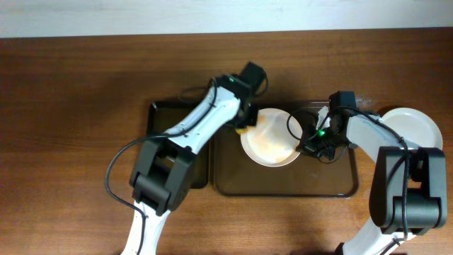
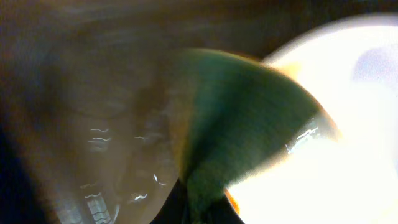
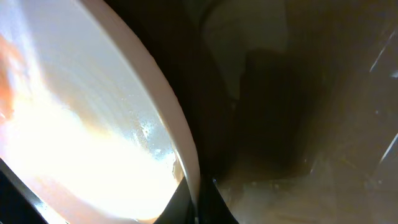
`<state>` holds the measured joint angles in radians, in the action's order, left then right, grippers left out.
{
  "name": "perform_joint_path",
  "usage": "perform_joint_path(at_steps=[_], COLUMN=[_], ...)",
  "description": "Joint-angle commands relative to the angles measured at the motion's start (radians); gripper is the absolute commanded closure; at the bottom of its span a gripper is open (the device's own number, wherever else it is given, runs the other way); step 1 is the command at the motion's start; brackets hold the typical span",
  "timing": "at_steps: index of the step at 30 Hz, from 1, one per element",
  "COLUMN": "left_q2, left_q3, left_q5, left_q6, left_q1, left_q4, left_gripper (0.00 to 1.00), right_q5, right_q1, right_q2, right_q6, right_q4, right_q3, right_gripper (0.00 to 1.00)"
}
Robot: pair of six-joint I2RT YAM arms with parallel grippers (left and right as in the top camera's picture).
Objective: Clean dirty plates on tray and stack at the side
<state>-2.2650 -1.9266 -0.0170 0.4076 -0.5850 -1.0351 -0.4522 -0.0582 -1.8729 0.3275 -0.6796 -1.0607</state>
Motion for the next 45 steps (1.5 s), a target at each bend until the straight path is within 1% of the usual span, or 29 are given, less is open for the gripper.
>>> perform_joint_path(at_steps=[1, 2, 3, 4, 5, 7, 8, 9, 10, 11, 12, 14, 17, 20, 24, 28, 30, 32, 34, 36, 38, 41, 45], left_q2=[0.068, 0.082, 0.092, 0.108, 0.109, 0.109, 0.109, 0.109, 0.109, 0.109, 0.109, 0.105, 0.105, 0.105, 0.105, 0.105, 0.105, 0.105, 0.105, 0.105, 0.105, 0.105, 0.105], left_q3=[-0.163, -0.198, -0.213, -0.217, -0.217, -0.217, -0.217, -0.217, -0.217, -0.217, -0.217, -0.217, -0.217, -0.217, -0.217, -0.217, -0.217, -0.217, -0.217, -0.217, -0.217, -0.217, -0.217], left_q5=[0.008, -0.035, -0.060, -0.097, -0.118, -0.148, -0.179, -0.188, -0.189, -0.189, -0.189, -0.189, -0.188, -0.186, -0.186, -0.186, -0.187, -0.187, -0.187, -0.186, -0.187, -0.186, -0.187], left_q6=[-0.026, -0.064, -0.080, -0.089, -0.093, -0.113, -0.122, -0.122, -0.122, -0.126, -0.126, -0.126, -0.126, -0.126, -0.126, -0.125, -0.125, -0.125, -0.125, -0.125, -0.125, -0.125, -0.125], left_q1=[0.071, 0.084, 0.092, 0.110, 0.124, 0.145, 0.158, 0.161, 0.163, 0.165, 0.169, 0.169, 0.169, 0.171, 0.171, 0.171, 0.171, 0.171, 0.171, 0.171, 0.171, 0.171, 0.171], left_q4=[-0.151, -0.190, -0.216, -0.249, -0.274, -0.294, -0.294, -0.294, -0.296, -0.296, -0.294, -0.286, -0.286, -0.267, -0.256, -0.232, -0.222, -0.215, -0.215, -0.211, -0.210, -0.206, -0.206], left_gripper=[1.00, 1.00, 1.00, 1.00, 1.00, 1.00, 1.00, 1.00, 1.00, 1.00, 1.00, 1.00, 1.00, 1.00, 1.00, 1.00, 1.00, 1.00, 1.00, 1.00, 1.00, 1.00, 1.00], right_q5=[0.071, 0.071, 0.071, 0.071, 0.070, 0.071, 0.071, 0.071, 0.071, 0.071, 0.081, 0.082, 0.107, 0.308, 0.603, 0.845, 1.003, 1.158, 1.406, 1.666, 1.721, 1.725, 1.728], right_q1=[-0.001, -0.001, -0.001, -0.001, -0.001, -0.001, 0.000, 0.001, 0.008, 0.018, 0.034, 0.051, 0.038, 0.017, 0.019, 0.040, 0.112, 0.230, 0.379, 0.509, 0.562, 0.600, 0.602], right_q2=[-0.032, -0.032, -0.032, -0.032, -0.032, -0.032, -0.032, -0.032, -0.032, -0.032, -0.032, -0.028, 0.031, 0.203, 0.451, 0.613, 0.653, 0.652, 0.622, 0.555, 0.507, 0.436, 0.413], right_q6=[-0.092, -0.120, -0.139, -0.149, -0.172, -0.232, -0.254, -0.262, -0.261, -0.261, -0.260, -0.218, -0.214, -0.149, -0.100, 0.005, 0.074, 0.083, 0.081, 0.023, 0.002, 0.002, 0.003], right_q4=[0.011, 0.027, 0.043, 0.069, 0.094, 0.139, 0.158, 0.161, 0.159, 0.152, 0.138, 0.089, -0.017, -0.152, -0.256, -0.328, -0.352, -0.354, -0.357, -0.357, -0.357, -0.357, -0.357], right_q3=[0.027, 0.027, 0.027, 0.027, 0.027, 0.026, 0.026, 0.026, 0.026, 0.027, 0.027, 0.022, -0.018, -0.088, -0.112, -0.112, -0.112, -0.112, -0.112, -0.112, -0.112, -0.112, -0.112], right_gripper=[0.93, 0.80, 0.72, 0.61, 0.56, 0.53, 0.55, 0.60, 0.70, 0.86, 0.96, 0.96, 0.96, 0.96, 0.96, 0.96, 0.96, 0.96, 0.96, 0.96, 0.96, 0.96, 0.96])
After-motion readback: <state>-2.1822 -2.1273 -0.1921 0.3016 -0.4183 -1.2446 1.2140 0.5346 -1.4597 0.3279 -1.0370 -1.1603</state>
